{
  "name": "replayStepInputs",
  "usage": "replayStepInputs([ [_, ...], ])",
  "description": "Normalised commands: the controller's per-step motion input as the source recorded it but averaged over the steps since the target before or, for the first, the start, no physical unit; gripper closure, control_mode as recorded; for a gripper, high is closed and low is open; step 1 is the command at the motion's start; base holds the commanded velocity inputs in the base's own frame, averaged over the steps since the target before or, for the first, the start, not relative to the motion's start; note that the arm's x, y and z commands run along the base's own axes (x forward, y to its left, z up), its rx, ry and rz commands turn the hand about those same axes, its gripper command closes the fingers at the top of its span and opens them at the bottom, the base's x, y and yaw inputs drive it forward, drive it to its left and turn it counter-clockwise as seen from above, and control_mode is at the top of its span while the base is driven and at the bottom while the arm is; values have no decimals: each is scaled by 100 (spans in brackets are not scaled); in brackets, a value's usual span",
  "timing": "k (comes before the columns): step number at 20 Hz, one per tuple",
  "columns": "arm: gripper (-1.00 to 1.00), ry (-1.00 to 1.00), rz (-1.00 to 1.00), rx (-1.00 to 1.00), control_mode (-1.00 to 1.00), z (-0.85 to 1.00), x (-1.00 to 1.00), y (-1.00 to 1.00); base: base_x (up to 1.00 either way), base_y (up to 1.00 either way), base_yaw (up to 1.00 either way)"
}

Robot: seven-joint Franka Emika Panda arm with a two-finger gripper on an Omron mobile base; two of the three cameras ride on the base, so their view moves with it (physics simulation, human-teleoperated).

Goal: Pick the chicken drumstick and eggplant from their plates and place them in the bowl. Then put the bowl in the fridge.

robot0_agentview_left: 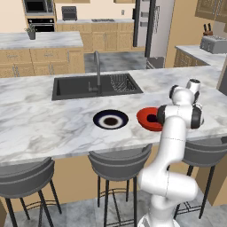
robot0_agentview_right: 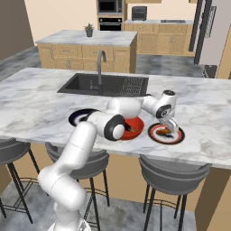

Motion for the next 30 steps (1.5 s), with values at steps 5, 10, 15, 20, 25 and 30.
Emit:
replayStepInputs([
  [5, -100, 7, 0, -4, -100, -25, 14, -9, 0, 0, 0],
  [10, -100, 8, 0, -2, -100, -24, 3, -20, 0, 0, 0],
  [15, 100, 11, 0, 0, -100, -30, 0, -6, 0, 0, 0],
  [20, 100, 9, 0, 0, -100, -18, -11, 0, 0, 0, 0],
  [25, 100, 6, 0, 7, -100, -7, -38, -2, 0, 0, 0],
  [30, 100, 1, 0, 13, -100, 13, -40, 0, 0, 0, 0],
])
